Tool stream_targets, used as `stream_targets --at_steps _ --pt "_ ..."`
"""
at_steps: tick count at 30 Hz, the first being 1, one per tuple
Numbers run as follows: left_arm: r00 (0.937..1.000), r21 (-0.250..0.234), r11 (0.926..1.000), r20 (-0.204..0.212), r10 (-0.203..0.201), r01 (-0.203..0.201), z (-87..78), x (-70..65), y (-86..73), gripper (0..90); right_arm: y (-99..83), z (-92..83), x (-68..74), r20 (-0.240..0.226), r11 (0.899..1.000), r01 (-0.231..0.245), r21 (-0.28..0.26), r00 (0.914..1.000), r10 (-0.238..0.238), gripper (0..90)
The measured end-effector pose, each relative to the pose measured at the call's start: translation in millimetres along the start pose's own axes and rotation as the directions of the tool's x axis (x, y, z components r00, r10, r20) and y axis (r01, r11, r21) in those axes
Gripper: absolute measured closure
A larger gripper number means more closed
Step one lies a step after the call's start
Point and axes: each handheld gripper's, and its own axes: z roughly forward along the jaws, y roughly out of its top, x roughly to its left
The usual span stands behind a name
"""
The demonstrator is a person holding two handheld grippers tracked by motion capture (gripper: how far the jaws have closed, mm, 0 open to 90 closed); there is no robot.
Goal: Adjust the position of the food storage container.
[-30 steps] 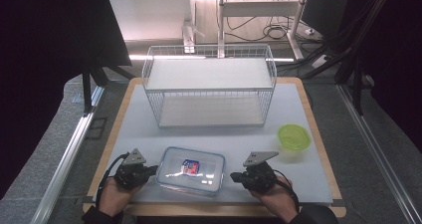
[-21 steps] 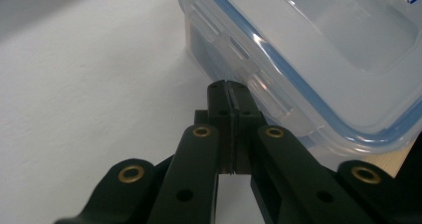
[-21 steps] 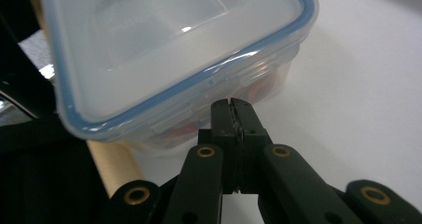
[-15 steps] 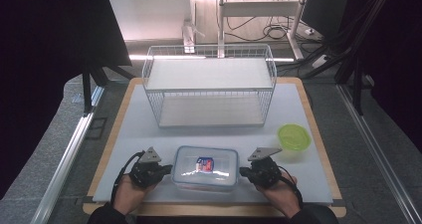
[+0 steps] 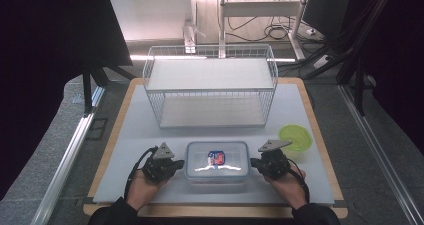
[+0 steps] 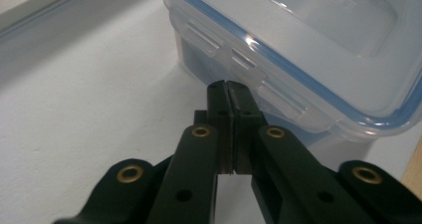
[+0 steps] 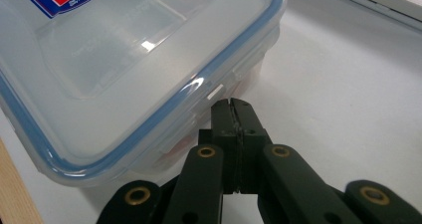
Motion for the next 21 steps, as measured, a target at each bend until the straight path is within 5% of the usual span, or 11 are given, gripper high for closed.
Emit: stream_targets --at_steps 3,8,9,16,21 --pt "0.9972 0.015 0.9993 -0.067 0.034 -0.033 -3.0 1.6 -4.1 77.5 -0.4 -2.0 -0.6 0.021 1.0 0.025 -0.004 0.9995 -0.024 81.5" --pt "0.9954 0.017 0.9995 -0.092 0.028 -0.027 -9.8 8.0 -12.0 58.5 -1.5 -9.2 -4.5 0.031 0.999 0.028 -0.026 0.9992 -0.027 70.3" --pt "0.9956 0.011 0.9997 -0.091 0.025 -0.024 -12.4 8.6 -14.3 46.9 -2.2 -13.6 -6.2 0.037 0.999 0.027 -0.043 0.999 -0.025 63.1" --pt "0.9914 -0.013 0.9983 -0.119 0.055 -0.057 -21.4 7.8 -23.3 24.2 -5.3 -17.7 -6.3 0.058 0.998 0.049 -0.04 0.9972 -0.047 45.4" --pt "0.9866 -0.026 0.9965 -0.145 0.075 -0.08 -24.0 9.9 -28.0 18.3 -8.9 -20.9 -9.8 0.059 0.998 0.053 -0.042 0.997 -0.051 35.5"
